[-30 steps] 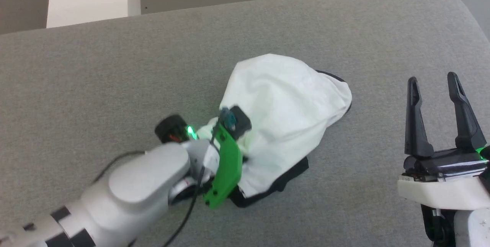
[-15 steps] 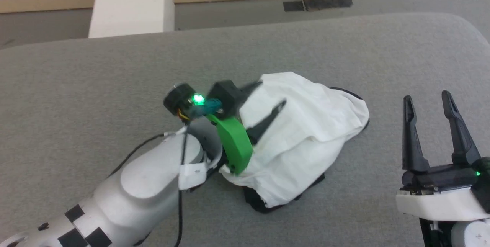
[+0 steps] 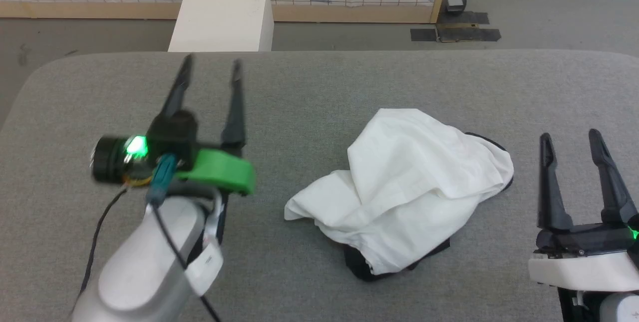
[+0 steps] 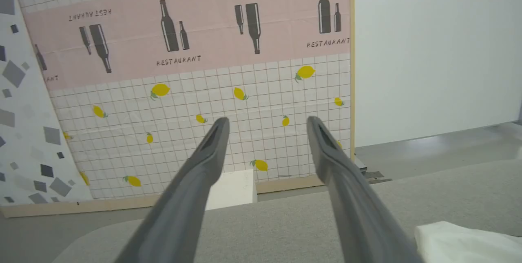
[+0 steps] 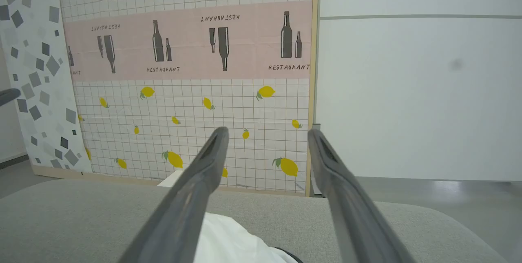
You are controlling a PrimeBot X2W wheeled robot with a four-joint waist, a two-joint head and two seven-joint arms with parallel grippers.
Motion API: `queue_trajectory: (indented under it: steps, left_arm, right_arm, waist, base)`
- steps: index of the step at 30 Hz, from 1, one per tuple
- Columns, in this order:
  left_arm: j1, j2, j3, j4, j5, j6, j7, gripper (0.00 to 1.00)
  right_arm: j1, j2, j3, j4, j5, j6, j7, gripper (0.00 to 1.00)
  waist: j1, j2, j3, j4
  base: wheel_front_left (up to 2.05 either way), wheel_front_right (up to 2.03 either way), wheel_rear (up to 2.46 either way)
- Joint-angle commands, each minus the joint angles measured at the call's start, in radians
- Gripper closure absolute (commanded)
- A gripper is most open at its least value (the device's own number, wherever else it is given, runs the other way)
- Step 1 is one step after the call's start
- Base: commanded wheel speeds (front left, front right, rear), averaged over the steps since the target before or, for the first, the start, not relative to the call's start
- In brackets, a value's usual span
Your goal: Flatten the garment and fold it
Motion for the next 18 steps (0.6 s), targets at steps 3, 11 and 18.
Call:
queue_trajectory:
  steps: [3,11,18]
  left_arm:
    - [0.134,-0.021,0.107,-0.033,0.084,0.039,-0.004,0.0]
    - [0.358,-0.1,0.289,-0.035,0.186,-0.023,-0.004,0.0]
    - [0.458,-0.193,0.395,-0.037,0.246,-0.138,-0.004,0.0]
  right_arm:
    - [0.011,0.0,-0.016,0.015,0.013,-0.002,-0.005,0.0]
    - [0.023,0.0,-0.023,0.047,0.033,-0.002,-0.005,0.0]
    - [0.046,0.0,-0.017,0.065,0.029,-0.002,-0.005,0.0]
  waist:
    - [0.0001,0.0,0.0,0.006]
    - [0.0001,0.0,-0.011,0.008]
    - [0.0001,0.0,-0.019,0.008]
  base:
    - [0.0,0.0,0.0]
    - [0.0,0.0,0.0]
    - [0.0,0.0,0.0]
